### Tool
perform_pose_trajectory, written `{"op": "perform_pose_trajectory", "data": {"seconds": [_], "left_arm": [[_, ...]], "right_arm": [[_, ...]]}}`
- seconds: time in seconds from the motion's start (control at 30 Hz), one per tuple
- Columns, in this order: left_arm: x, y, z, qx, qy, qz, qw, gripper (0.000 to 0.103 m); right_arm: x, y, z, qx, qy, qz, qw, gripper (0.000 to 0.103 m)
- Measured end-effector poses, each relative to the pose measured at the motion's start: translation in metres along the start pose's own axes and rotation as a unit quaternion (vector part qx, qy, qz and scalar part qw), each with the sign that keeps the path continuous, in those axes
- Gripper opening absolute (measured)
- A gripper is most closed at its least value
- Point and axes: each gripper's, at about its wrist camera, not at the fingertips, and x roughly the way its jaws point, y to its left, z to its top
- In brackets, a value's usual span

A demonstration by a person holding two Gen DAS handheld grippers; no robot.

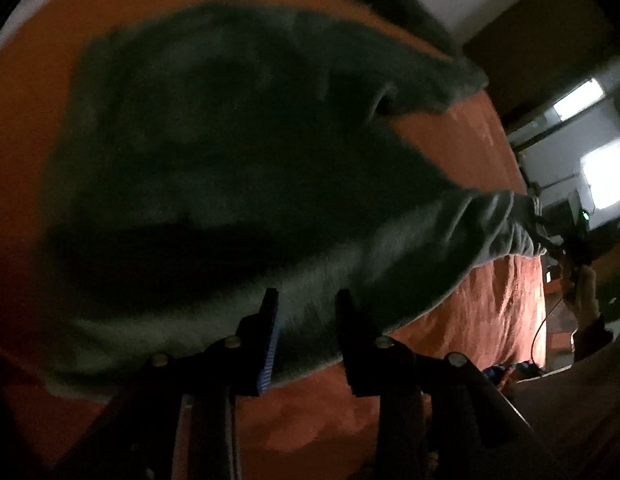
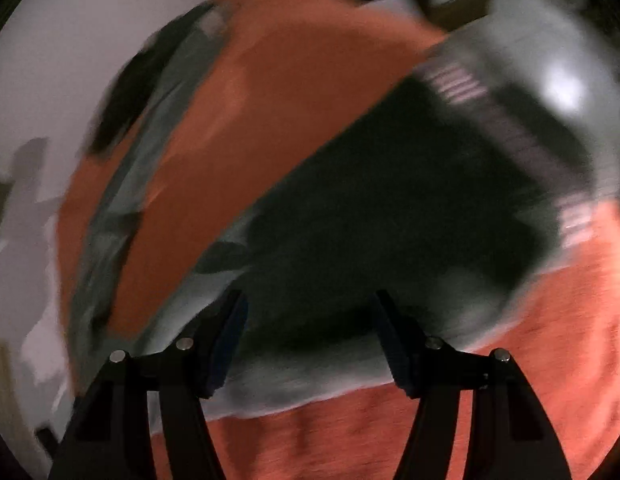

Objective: Fold clothes

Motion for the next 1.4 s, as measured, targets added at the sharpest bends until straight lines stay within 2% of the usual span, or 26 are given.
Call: {"op": "perform_pose_trajectory", "data": {"seconds": [0.07,0.17,0.3,0.4,0.5,0.6,0.7,0.83,0.87,0.9,0.93,1.0,1.07,1.17,1.23,1.27,1.33,1.4], "left_arm": [[0.006,0.001,0.0,-0.008,0.008,-0.009,0.9999,0.03],[0.015,-0.005,0.014,-0.011,0.003,-0.018,0.9998,0.032],[0.023,-0.012,0.032,-0.016,-0.003,-0.028,0.9995,0.035],[0.032,-0.023,0.043,-0.015,-0.001,-0.043,0.999,0.035],[0.041,-0.04,0.044,0.009,0.015,-0.064,0.9978,0.036],[0.051,-0.059,0.043,0.041,0.032,-0.072,0.996,0.036],[0.062,-0.072,0.045,0.055,0.042,-0.079,0.9944,0.036],[0.076,-0.085,0.048,0.057,0.053,-0.084,0.9935,0.036],[0.08,-0.085,0.05,0.054,0.055,-0.081,0.9937,0.036],[0.081,-0.084,0.05,0.048,0.057,-0.08,0.994,0.036],[0.082,-0.082,0.05,0.044,0.057,-0.081,0.9941,0.036],[0.083,-0.08,0.049,0.037,0.055,-0.079,0.9947,0.036],[0.082,-0.077,0.047,0.031,0.053,-0.077,0.9951,0.036],[0.082,-0.075,0.046,0.028,0.053,-0.079,0.9951,0.036],[0.081,-0.077,0.046,0.032,0.052,-0.082,0.9947,0.036],[0.078,-0.079,0.047,0.04,0.044,-0.081,0.9949,0.036],[0.07,-0.086,0.049,0.057,0.016,-0.076,0.9954,0.036],[0.059,-0.088,0.053,0.064,-0.015,-0.089,0.9939,0.036]], "right_arm": [[-0.012,-0.022,0.014,-0.004,-0.03,-0.042,0.999,0.063],[-0.011,-0.048,0.042,-0.036,-0.041,-0.093,0.994,0.063],[0.012,-0.063,0.083,-0.059,-0.019,-0.103,0.993,0.063],[0.03,-0.056,0.105,-0.109,-0.011,-0.123,0.986,0.063],[0.053,-0.039,0.117,-0.159,0.019,-0.154,0.975,0.063],[0.057,-0.018,0.125,-0.175,0.042,-0.193,0.965,0.063],[0.055,0.0,0.129,-0.187,0.059,-0.2,0.96,0.063],[0.079,0.014,0.127,-0.237,0.085,-0.242,0.937,0.063],[0.087,0.016,0.126,-0.247,0.089,-0.252,0.931,0.06],[0.092,0.016,0.125,-0.253,0.089,-0.258,0.928,0.043],[0.094,0.016,0.125,-0.254,0.084,-0.256,0.929,0.035],[0.092,0.018,0.124,-0.254,0.067,-0.252,0.931,0.012],[0.08,0.022,0.122,-0.249,0.045,-0.243,0.936,0.009],[0.039,0.029,0.118,-0.226,-0.006,-0.207,0.952,0.008],[-0.01,0.034,0.109,-0.212,-0.068,-0.162,0.961,0.008],[-0.04,0.033,0.1,-0.21,-0.107,-0.144,0.961,0.008],[-0.088,0.019,0.075,-0.206,-0.166,-0.134,0.955,0.009],[-0.117,-0.02,0.043,-0.168,-0.173,-0.128,0.962,0.009]]}}
